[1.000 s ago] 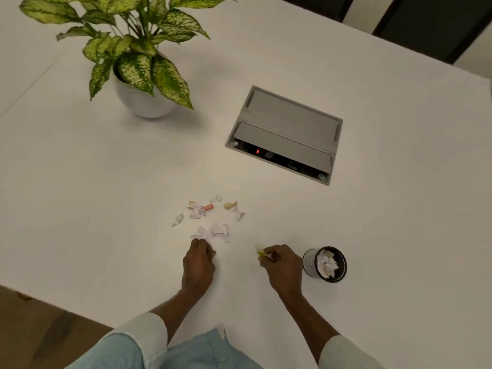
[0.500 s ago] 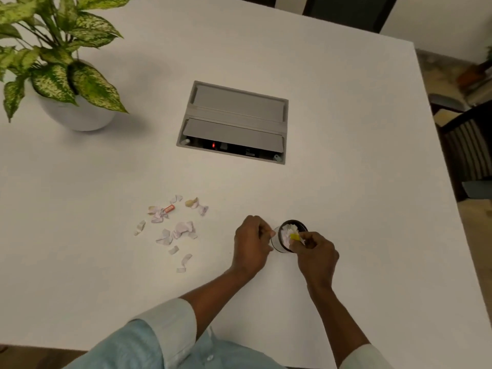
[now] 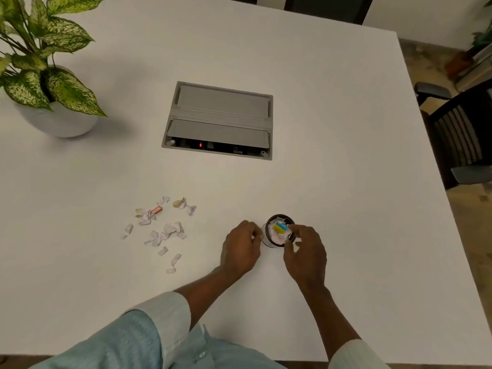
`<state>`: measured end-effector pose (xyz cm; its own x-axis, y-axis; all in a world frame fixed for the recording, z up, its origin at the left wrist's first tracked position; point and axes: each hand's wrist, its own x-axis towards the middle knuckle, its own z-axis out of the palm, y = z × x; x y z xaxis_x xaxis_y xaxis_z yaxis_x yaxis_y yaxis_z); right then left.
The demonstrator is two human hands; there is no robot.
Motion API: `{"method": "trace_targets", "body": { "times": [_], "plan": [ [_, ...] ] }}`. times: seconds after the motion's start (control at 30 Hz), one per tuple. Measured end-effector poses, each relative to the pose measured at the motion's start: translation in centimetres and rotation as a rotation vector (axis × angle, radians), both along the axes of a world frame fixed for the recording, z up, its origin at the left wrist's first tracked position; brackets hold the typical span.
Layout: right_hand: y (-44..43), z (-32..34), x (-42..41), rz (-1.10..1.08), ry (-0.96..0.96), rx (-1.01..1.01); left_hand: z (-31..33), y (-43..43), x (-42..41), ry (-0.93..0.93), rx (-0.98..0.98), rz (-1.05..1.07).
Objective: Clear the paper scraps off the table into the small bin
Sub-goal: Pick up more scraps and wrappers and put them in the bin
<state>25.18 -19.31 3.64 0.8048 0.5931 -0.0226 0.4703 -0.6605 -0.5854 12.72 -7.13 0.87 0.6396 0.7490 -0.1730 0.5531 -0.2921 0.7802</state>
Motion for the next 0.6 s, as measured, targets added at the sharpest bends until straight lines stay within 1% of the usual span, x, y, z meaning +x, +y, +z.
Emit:
{"method": "trace_targets", "body": {
  "times": [0.07, 0.13, 0.2, 0.27, 0.43, 0.5, 0.6],
  "plan": [
    [-0.6, -0.5, -0.6, 0.11, -0.031, -0.072, -1.0, 0.3, -2.5, 0.12, 0.082, -0.071],
    [-1.0, -1.0, -1.0, 0.25, -0.069, -0.131, -2.1, 0.5, -5.1, 0.257, 0.165, -0.188],
    [-1.0, -1.6, -1.1, 0.358, -0.126, -0.203, -3.3, 0.5, -7.7, 0.392, 0.189, -0.294],
    [-0.7, -2.3, -1.2, 0.402, -0.154, -0.28, -4.6, 0.2, -10.0, 0.492, 0.196, -0.377],
    [-0.4, -4.0, -1.4, 0.441, -0.224, -0.419, -5.1, 0.0, -12.2, 0.523, 0.215, -0.48],
    [-0.3, -4.3, -1.3, 0.441, -0.248, -0.428, -4.9, 0.1, -12.0, 0.558, 0.213, -0.507],
    [0.3, -3.5, -1.4, 0.407, -0.284, -0.379, -4.7, 0.4, -11.8, 0.552, 0.193, -0.491]
  ]
}}
